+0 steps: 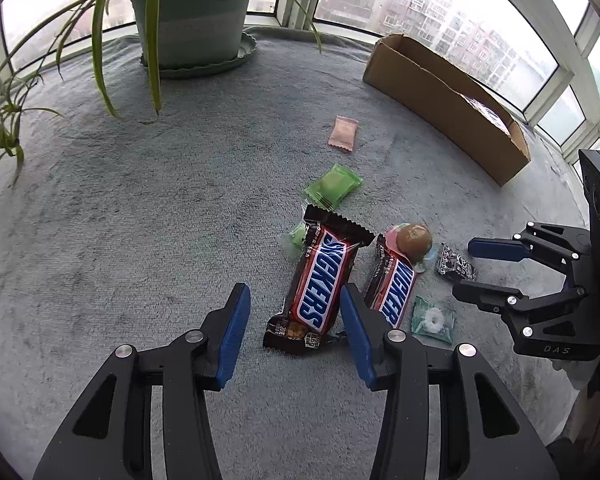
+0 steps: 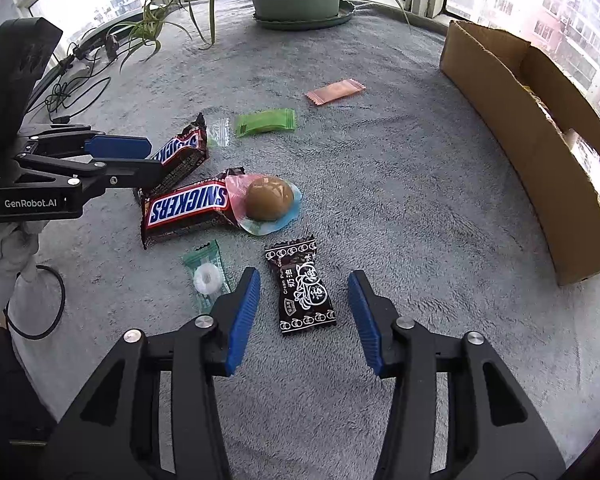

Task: Organize snacks
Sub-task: 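Close the left gripper on a Snickers bar while the right grips the black candy packet, then carry the Snickers bar with the left gripper while the right carries the black packet to the box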

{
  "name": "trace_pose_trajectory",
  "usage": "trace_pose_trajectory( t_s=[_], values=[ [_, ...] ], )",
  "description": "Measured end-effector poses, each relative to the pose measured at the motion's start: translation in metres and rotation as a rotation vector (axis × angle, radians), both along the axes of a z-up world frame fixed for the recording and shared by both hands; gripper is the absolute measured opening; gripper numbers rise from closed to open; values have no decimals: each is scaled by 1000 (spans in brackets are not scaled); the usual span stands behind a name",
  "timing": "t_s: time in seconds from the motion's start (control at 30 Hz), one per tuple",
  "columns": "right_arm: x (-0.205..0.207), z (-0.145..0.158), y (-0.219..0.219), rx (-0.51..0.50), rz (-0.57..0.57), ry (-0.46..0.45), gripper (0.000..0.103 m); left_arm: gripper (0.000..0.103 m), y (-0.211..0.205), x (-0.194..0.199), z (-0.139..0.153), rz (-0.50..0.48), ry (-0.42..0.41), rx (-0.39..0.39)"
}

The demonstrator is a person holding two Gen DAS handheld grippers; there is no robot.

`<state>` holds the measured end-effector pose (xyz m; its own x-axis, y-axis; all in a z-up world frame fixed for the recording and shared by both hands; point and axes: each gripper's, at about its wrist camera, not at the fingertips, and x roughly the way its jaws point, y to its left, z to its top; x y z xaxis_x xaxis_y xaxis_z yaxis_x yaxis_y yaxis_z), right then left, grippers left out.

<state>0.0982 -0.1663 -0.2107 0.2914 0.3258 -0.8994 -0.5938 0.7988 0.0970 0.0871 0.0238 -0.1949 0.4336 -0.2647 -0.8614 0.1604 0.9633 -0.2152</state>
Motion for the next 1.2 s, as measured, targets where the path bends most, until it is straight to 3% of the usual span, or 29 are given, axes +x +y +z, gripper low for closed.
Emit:
trace_pose_trajectory(
  t_s=[0.2,0.33,0.67,0.97,1.2],
  values=[
    [0,0,2,-3,5,-1,37,45,-6,2,-3,-16,-1,5],
    [-1,0,3,-8,10,-1,27,41,-7,1,-4,-24,-7,-1],
    [-2,0,2,-4,2,-4,26,29,-12,-1,-1,-45,-30,11],
    [-4,2,-1,8,-11,-9,26,29,-14,-2,0,-38,-36,22],
    [-3,18,-13,42,-45,-40,26,28,-5,-2,13,-6,-54,-18]
  ],
)
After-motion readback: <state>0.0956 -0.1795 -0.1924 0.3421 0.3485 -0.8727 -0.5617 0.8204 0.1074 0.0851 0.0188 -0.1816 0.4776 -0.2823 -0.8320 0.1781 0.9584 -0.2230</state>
